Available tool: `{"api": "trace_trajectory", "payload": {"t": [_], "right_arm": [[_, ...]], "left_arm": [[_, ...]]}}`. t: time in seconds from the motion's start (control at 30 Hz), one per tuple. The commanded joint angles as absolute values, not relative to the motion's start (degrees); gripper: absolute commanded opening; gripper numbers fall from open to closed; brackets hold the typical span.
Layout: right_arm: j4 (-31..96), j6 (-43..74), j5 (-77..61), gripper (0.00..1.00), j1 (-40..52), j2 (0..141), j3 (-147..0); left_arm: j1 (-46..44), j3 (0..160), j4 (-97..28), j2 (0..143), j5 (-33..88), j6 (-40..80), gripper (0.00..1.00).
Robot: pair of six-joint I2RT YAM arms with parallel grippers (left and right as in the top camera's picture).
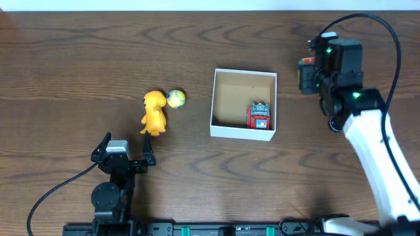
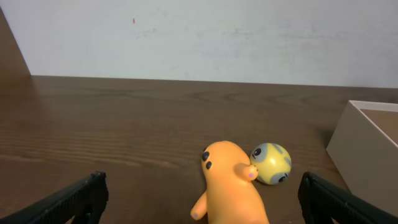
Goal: Pack container
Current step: 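Carry the cube into the white box beside the car and release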
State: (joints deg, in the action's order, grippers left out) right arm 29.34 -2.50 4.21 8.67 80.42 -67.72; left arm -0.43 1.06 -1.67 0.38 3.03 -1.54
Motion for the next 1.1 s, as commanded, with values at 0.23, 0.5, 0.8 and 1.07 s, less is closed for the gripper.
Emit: {"api": "trace_trajectory", "payload": {"t": [0.23,0.5,0.8,1.07], "right_arm": [[30.09,-4.45,2.46,0.48,21.78,77.3,-67.81],[30.24,-15.46,2.31,0.5,25.67,80.49,-67.81],[27.4,-29.78,2.28,0.47,25.67,85.8,-67.81],[22.87,-44.01,2.33,0.47,25.43,91.79,-67.81]], "left_arm": [[-0.14,0.25,-4.01,0.36,2.35,-1.91,0.98],[-0.14,0.25,-4.01,0.36,2.35,-1.91,0.98],[-0.14,0.25,-4.01,0.36,2.35,-1.91,0.98],[-0.14,0.25,-4.01,0.36,2.35,-1.91,0.98]]}}
